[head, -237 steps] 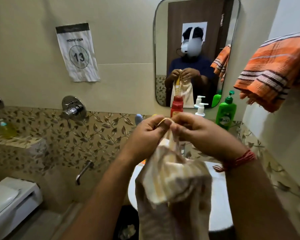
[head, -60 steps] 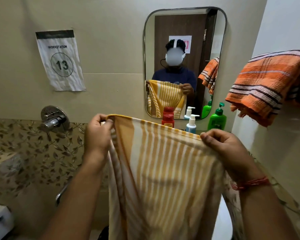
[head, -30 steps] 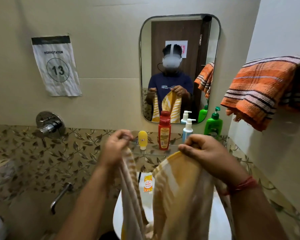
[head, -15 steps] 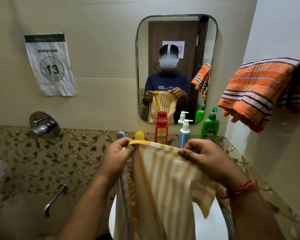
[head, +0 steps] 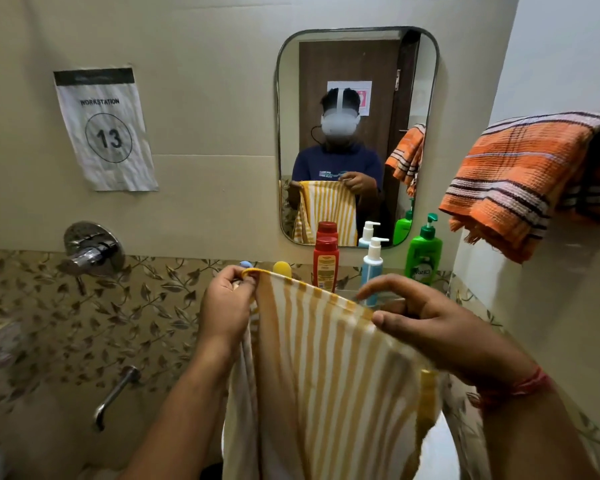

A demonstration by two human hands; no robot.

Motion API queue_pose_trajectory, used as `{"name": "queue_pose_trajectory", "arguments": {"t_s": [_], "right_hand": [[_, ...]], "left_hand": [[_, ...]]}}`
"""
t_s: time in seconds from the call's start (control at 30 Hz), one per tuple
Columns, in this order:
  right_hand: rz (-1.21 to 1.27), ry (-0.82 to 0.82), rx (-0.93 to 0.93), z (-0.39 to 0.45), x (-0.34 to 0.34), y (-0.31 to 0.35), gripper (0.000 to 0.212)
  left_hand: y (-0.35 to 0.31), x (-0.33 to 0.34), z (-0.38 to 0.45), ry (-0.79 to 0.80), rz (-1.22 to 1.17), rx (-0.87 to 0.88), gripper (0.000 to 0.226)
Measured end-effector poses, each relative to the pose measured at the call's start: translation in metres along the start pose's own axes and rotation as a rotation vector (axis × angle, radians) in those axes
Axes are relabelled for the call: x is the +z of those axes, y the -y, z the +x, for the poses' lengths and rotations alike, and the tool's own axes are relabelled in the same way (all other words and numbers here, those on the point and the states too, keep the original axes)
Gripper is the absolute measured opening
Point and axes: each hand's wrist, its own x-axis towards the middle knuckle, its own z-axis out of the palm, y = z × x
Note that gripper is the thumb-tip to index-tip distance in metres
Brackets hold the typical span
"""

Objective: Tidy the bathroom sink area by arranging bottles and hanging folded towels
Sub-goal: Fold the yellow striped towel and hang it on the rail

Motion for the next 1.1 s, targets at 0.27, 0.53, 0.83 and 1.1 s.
{"name": "queue_pose_trajectory", "arguments": {"t_s": [0.27,0.53,0.83,1.1], "right_hand": [[0.411,0.093,-0.199,-0.006,0.015,-0.001,0.021],[0.050,-0.369,-0.277,0.025,0.052,-0.005,0.004],[-0.387,-0.670,-0.256,0.035,0.083,-0.012,0.013],[-0.274,-0.264,-0.230,0.027,0.080,-0.015,0.029]], "left_hand": [[0.003,0.004,0.008,-0.111,0.061,-0.105,0.016],[-0.023,0.021,-0.051,0.444,-0.084,0.001,0.043],[-0.032,0.021,-0.072,0.563,-0.117,-0.057,0.059],[-0.029,0.014,-0.071,0.466,-0.154,-0.005,0.010]]}}
